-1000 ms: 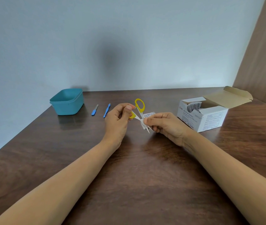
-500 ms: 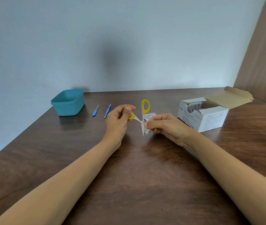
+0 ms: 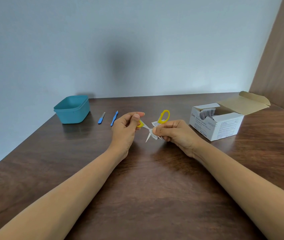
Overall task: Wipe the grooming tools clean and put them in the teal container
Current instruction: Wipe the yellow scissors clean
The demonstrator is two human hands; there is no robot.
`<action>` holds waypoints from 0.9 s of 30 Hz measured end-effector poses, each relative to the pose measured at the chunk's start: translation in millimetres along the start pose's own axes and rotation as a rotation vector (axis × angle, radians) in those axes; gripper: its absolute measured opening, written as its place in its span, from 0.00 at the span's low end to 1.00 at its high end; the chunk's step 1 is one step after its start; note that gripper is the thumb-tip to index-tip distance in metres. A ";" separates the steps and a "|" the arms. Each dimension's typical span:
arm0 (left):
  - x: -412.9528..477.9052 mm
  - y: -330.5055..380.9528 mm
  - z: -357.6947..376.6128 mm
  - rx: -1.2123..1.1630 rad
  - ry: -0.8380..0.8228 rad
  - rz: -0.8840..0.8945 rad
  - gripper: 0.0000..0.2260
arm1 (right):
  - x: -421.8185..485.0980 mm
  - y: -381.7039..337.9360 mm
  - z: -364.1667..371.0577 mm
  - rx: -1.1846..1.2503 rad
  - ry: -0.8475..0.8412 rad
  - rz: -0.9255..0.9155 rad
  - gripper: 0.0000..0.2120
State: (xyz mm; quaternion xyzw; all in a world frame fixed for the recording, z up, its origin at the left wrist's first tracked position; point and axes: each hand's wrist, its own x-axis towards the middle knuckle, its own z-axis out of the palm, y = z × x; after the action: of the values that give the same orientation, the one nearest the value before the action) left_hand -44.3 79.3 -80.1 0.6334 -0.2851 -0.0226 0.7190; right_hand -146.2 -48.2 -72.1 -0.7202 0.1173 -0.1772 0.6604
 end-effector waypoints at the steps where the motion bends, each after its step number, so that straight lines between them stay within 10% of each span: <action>1: 0.0 -0.2 0.3 0.002 0.000 0.001 0.09 | 0.0 0.0 0.1 0.006 0.010 0.003 0.02; 27: -2.9 -1.6 3.3 0.054 -0.111 0.065 0.08 | 1.4 1.2 -0.3 0.118 0.040 -0.004 0.05</action>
State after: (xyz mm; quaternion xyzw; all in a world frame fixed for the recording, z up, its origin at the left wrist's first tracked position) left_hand -47.7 77.1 -82.5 0.6406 -0.3456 -0.0265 0.6852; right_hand -145.0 -49.2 -73.1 -0.6765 0.1183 -0.1993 0.6990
